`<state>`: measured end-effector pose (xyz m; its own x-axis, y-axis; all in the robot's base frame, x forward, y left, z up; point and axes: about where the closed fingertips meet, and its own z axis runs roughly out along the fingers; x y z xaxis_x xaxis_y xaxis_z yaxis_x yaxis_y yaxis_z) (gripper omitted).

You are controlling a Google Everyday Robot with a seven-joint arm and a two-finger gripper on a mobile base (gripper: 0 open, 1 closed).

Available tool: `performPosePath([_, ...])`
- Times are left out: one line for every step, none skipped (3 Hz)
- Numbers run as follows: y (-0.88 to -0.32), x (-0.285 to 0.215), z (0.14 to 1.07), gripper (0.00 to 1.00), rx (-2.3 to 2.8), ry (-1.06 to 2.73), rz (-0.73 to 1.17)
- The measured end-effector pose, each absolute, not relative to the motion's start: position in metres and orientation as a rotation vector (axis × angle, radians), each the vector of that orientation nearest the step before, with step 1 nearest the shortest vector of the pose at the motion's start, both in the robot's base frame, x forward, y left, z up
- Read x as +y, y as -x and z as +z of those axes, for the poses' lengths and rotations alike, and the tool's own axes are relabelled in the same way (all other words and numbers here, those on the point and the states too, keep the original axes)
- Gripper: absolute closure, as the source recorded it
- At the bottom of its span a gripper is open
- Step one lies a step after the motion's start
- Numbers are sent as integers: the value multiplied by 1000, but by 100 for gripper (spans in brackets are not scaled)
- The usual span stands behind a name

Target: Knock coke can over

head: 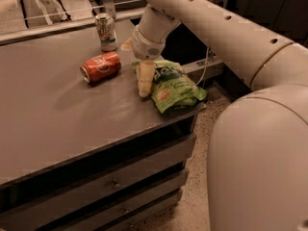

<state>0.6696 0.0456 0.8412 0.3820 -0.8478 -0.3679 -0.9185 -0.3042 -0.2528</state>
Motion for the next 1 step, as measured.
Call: performPosePath([-670,46,841,0,1525,2229,229])
